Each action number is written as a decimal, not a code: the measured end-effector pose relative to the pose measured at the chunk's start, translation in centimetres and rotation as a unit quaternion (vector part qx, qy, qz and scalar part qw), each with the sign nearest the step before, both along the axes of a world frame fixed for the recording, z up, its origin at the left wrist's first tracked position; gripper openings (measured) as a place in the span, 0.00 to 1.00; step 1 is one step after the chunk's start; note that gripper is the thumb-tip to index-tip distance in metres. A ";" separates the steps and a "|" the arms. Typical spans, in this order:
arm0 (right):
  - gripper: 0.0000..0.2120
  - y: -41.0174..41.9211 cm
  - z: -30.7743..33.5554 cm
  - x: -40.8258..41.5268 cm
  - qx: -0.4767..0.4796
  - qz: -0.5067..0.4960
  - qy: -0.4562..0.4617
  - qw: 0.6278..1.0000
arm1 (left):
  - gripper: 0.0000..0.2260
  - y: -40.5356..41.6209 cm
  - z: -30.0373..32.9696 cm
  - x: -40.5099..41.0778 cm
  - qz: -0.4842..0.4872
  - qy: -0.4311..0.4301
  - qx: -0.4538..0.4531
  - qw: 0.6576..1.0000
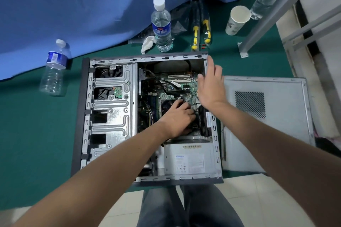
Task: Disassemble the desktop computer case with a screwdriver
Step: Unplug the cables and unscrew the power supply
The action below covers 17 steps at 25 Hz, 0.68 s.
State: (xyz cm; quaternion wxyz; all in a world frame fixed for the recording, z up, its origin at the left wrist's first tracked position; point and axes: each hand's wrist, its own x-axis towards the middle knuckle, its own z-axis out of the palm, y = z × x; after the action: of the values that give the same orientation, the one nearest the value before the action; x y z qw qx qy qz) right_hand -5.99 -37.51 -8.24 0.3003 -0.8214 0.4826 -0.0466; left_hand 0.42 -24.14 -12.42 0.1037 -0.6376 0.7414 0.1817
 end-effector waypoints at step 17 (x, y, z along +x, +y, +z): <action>0.27 0.6 -0.9 0.0 -0.080 -0.001 0.026 0.996 | 0.06 -1.9 -1.4 -0.1 -0.048 -0.016 0.040 0.998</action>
State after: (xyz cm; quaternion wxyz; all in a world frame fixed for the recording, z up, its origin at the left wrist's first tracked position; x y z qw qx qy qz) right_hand -5.98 -36.88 -9.16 0.2208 -0.8433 0.4859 -0.0642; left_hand 0.29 -26.02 -13.85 0.1502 -0.5991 0.7617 0.1960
